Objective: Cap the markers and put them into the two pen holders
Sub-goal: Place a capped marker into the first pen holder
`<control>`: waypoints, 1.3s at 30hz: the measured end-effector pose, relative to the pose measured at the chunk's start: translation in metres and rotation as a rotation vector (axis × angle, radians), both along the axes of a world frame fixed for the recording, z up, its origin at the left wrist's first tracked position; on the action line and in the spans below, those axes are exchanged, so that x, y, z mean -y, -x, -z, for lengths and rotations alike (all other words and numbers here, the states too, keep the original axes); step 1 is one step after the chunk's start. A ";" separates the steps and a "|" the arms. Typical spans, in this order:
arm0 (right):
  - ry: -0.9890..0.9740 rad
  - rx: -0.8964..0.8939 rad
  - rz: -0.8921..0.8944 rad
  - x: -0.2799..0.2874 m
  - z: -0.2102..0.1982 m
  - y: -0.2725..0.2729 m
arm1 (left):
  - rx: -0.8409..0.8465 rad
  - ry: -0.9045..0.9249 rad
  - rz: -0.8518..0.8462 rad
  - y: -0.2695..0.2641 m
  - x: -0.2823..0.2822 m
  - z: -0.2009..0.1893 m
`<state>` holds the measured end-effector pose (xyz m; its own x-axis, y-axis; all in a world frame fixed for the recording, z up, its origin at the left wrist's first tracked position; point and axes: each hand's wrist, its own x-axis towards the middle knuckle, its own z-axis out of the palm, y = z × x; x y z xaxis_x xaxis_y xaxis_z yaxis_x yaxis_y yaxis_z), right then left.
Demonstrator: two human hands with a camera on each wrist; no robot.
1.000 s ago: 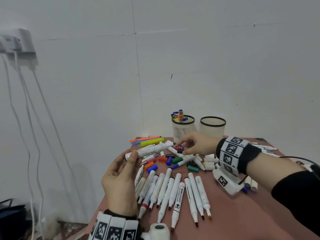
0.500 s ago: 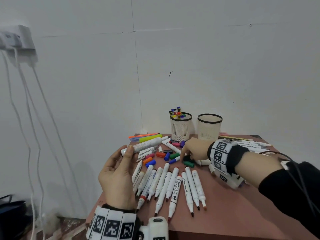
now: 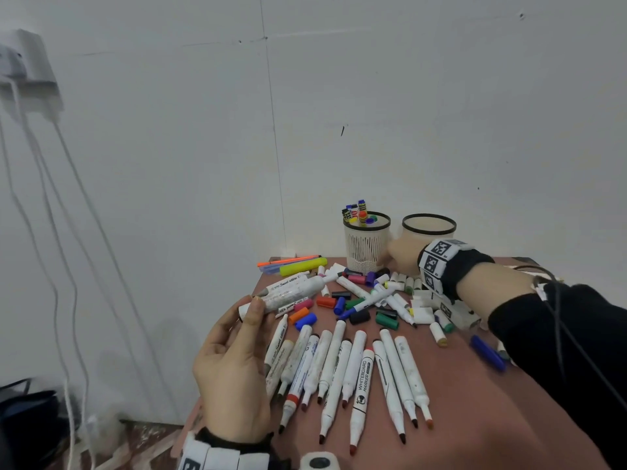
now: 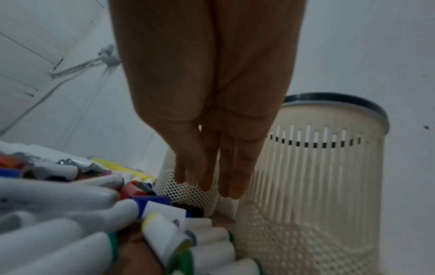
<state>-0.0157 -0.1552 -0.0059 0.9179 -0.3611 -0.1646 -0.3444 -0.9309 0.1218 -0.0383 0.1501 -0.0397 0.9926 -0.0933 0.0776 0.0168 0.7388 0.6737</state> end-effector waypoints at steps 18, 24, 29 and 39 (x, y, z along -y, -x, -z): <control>0.066 -0.192 -0.082 -0.005 0.014 -0.010 | -0.025 -0.038 0.032 -0.004 0.004 0.008; -0.010 -0.150 -0.090 -0.017 0.006 -0.006 | -0.024 -0.036 0.027 0.002 0.002 0.003; -0.076 0.076 -0.249 -0.044 0.000 -0.009 | -0.037 -0.033 0.018 0.006 0.002 -0.001; -0.013 -0.160 -0.320 -0.076 0.013 -0.022 | -0.043 -0.020 0.000 0.005 -0.006 -0.001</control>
<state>0.0068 -0.0789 -0.0190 0.9463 -0.0561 -0.3185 -0.0121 -0.9903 0.1385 -0.0430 0.1557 -0.0385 0.9950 -0.0944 0.0332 0.0459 0.7249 0.6873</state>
